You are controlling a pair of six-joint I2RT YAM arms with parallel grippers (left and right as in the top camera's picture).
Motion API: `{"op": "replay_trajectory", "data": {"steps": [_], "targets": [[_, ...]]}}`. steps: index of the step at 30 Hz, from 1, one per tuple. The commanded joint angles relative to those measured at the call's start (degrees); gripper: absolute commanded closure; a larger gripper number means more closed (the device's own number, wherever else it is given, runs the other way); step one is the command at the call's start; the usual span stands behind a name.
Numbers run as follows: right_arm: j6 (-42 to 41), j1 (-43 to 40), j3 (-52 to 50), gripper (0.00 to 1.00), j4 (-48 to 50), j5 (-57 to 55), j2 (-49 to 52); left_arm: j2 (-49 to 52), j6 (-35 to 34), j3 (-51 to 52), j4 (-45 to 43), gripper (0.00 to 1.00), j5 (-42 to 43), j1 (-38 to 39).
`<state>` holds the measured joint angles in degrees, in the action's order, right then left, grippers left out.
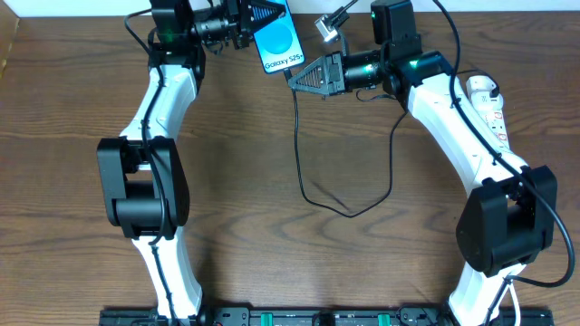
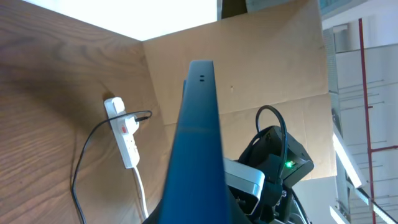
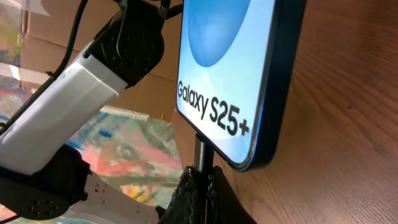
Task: Plug charger to phone and switch on socket
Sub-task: 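Push the USB-C plug up into the phone's bottom port with the right gripper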
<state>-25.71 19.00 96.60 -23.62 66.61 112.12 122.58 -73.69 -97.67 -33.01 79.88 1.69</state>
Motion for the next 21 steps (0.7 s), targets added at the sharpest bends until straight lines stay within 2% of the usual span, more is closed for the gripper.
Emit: {"op": "replay_trajectory", "data": {"steps": [1, 21], "targets": [[-0.4, -0.8, 1.0, 0.99, 2.3, -5.7, -0.1, -0.5, -0.8, -0.7, -0.1, 0.93, 8.0, 2.3], [-3.2, -0.9, 1.0, 0.99, 6.8, -6.7, -0.1, -0.5, -3.3, -0.7, -0.1, 0.93, 8.2, 2.3]]}}
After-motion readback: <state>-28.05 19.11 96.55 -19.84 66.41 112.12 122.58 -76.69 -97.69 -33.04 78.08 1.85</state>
